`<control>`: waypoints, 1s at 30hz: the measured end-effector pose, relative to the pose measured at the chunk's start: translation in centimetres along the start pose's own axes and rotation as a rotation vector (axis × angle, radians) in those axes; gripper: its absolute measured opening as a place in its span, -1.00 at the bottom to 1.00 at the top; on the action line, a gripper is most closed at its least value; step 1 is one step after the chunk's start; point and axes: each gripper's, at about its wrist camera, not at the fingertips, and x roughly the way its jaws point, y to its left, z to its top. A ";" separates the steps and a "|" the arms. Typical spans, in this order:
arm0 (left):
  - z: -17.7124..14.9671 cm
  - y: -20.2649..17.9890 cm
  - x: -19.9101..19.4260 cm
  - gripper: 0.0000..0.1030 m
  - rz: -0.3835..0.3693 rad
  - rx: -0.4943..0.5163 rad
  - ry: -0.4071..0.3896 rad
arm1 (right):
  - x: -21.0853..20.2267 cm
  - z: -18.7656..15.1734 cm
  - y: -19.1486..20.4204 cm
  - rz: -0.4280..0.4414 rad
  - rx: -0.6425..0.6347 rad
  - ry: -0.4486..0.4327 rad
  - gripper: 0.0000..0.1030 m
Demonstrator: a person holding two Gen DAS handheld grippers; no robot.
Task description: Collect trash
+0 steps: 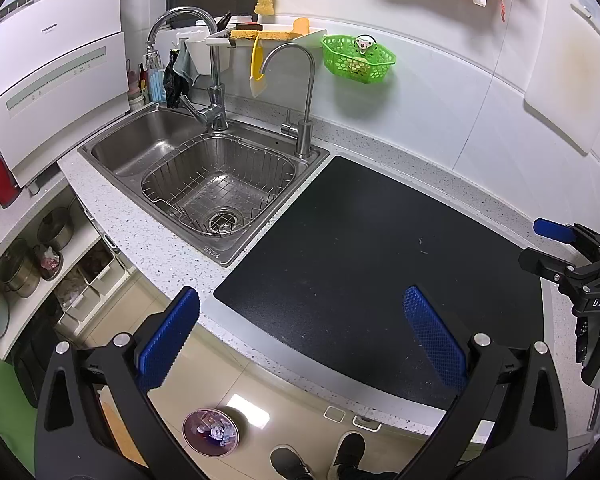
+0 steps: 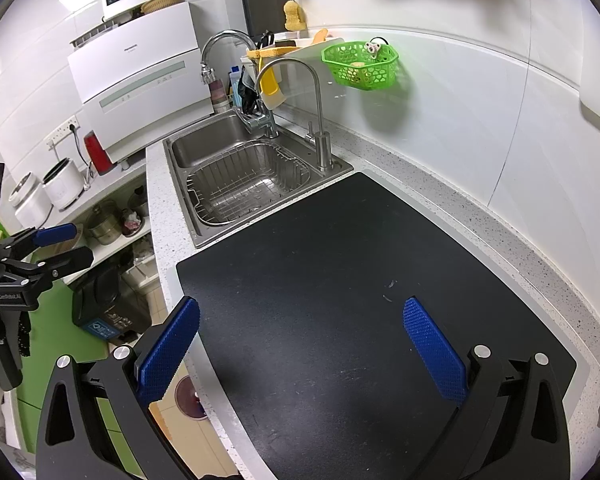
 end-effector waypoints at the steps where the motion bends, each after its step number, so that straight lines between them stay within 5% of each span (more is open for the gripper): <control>1: 0.0 0.0 0.0 0.95 -0.001 0.000 0.001 | 0.0 0.0 0.0 0.000 0.000 0.001 0.90; 30: -0.3 0.3 0.6 0.95 -0.030 -0.039 0.010 | -0.1 -0.2 0.2 -0.001 0.001 0.002 0.89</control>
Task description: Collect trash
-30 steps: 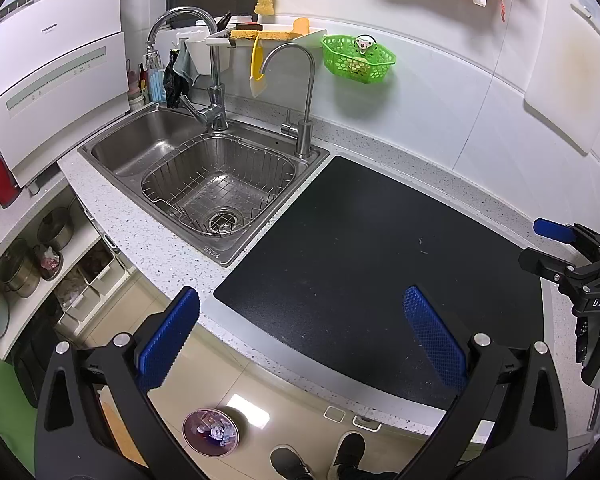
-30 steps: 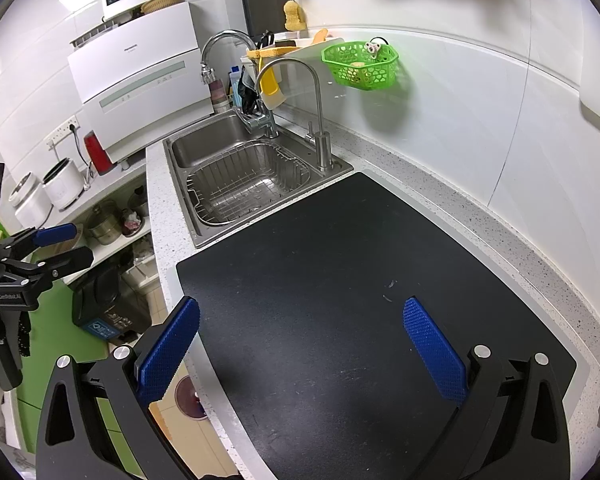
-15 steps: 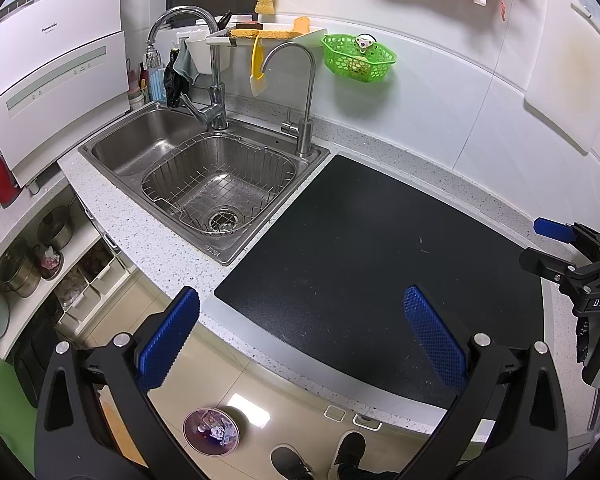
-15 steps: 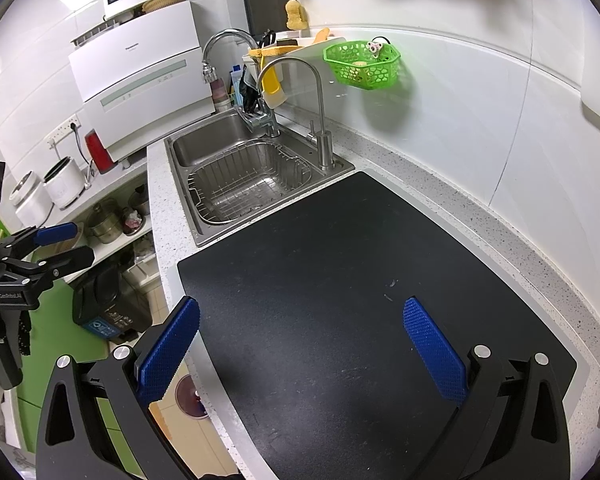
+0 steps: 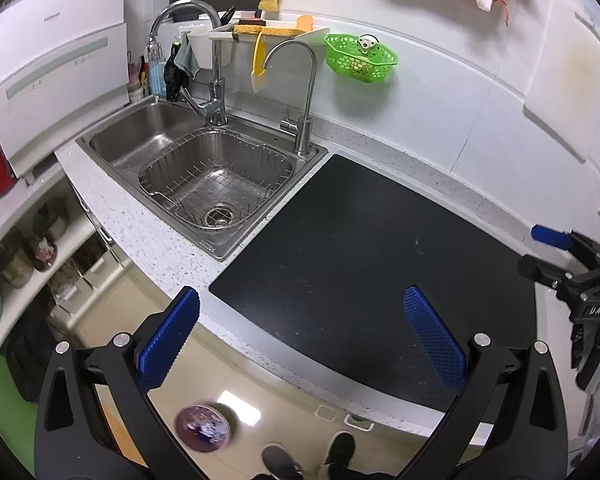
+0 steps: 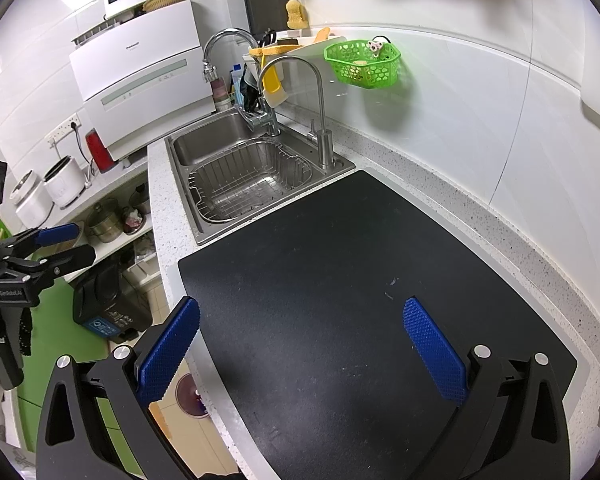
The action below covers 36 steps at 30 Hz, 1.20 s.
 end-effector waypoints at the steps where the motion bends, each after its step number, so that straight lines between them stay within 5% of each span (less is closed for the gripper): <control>1: 0.0 0.1 0.0 0.95 0.005 -0.005 0.001 | 0.0 0.0 0.0 0.000 0.000 0.000 0.90; 20: -0.2 0.1 -0.2 0.95 -0.001 -0.016 0.026 | 0.0 -0.3 0.0 0.000 -0.004 -0.001 0.90; 24: -0.5 -0.9 -0.6 0.95 0.069 0.014 0.010 | 0.0 -0.3 -0.1 0.001 -0.005 -0.002 0.90; 36: -0.6 -1.2 -0.8 0.95 0.070 0.007 0.013 | -0.2 -0.3 -0.3 0.006 -0.007 -0.001 0.90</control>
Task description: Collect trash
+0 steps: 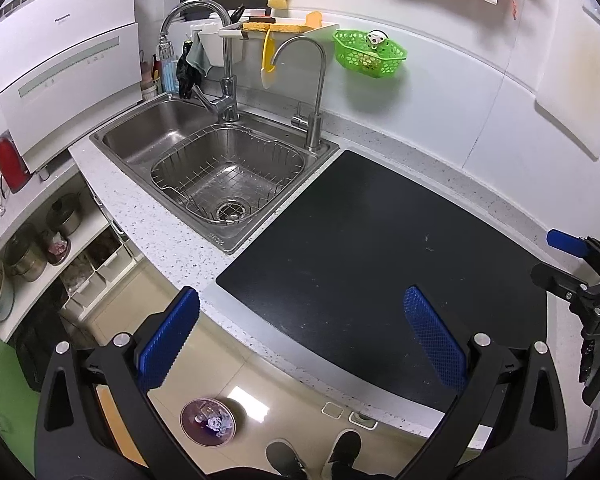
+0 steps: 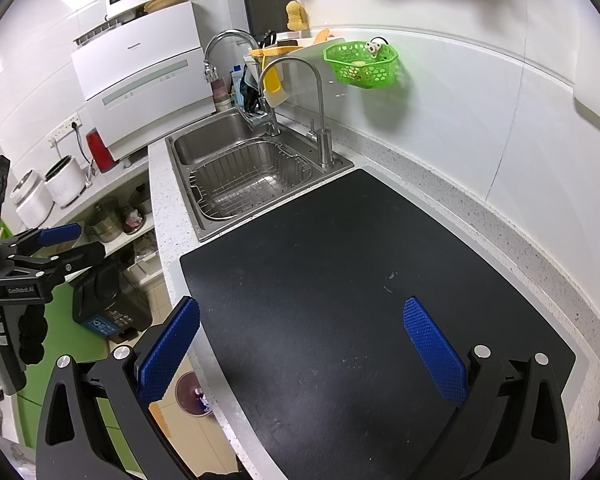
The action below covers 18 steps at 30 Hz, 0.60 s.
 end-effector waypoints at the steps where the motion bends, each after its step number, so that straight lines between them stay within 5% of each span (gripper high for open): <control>1: 0.0 -0.1 0.0 0.95 0.001 0.002 0.001 | 0.0 -0.1 0.0 0.000 0.000 0.000 0.90; 18: -0.1 -0.2 0.1 0.95 -0.002 0.005 0.003 | 0.0 -0.1 -0.1 0.002 -0.003 0.001 0.89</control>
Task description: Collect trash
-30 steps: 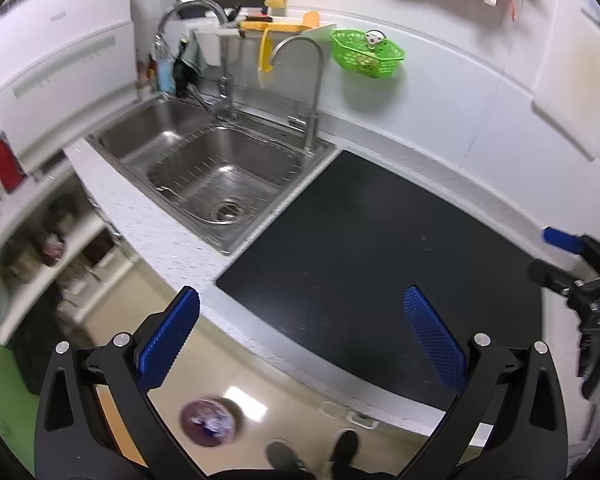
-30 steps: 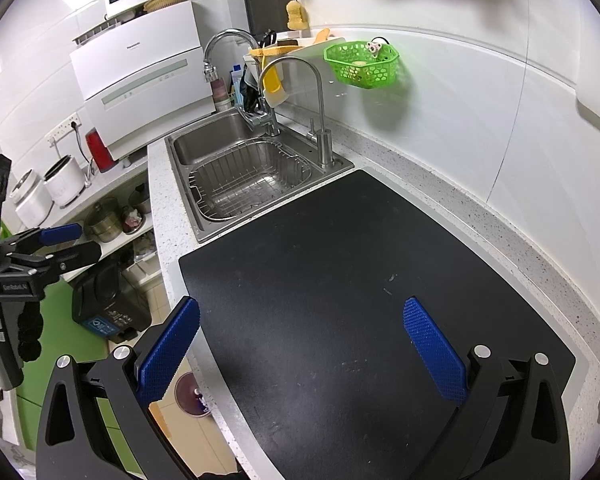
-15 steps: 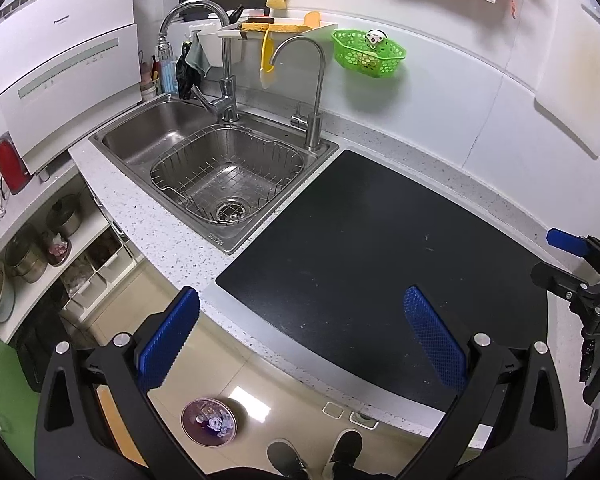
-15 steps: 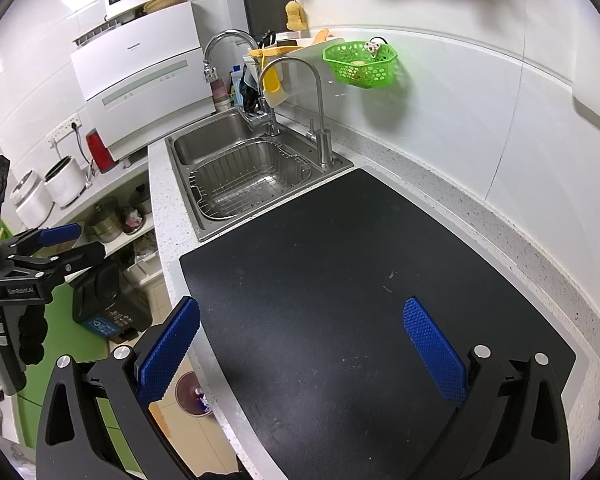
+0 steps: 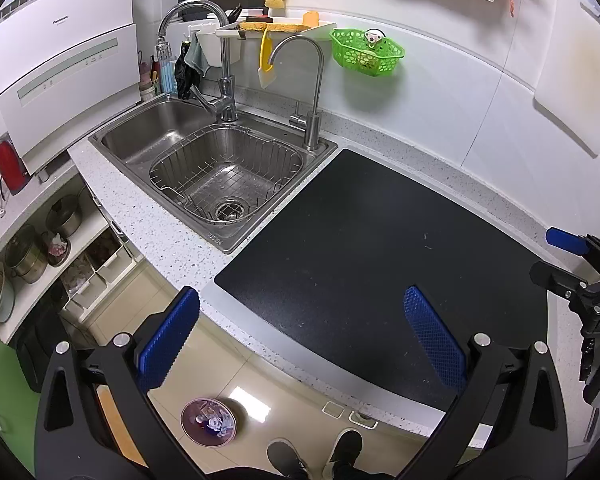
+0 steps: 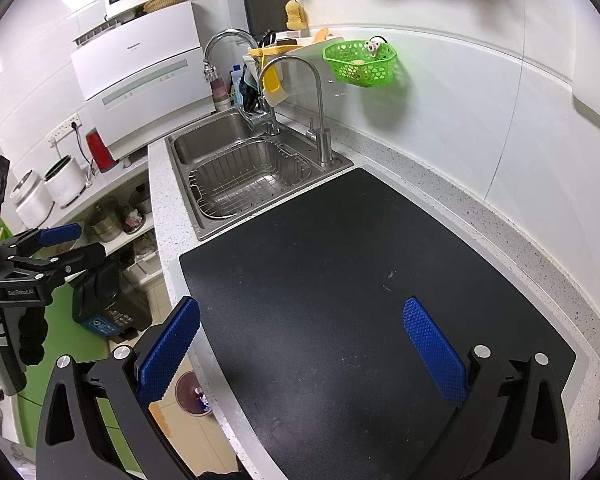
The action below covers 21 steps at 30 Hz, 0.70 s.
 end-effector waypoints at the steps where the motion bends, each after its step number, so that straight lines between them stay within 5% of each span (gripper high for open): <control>1: 0.0 0.0 0.0 0.95 0.001 0.000 -0.001 | 0.0 0.0 0.0 0.000 0.000 0.000 0.89; 21: 0.1 -0.4 0.3 0.95 -0.007 0.001 0.001 | 0.1 0.0 -0.1 0.002 0.001 0.002 0.89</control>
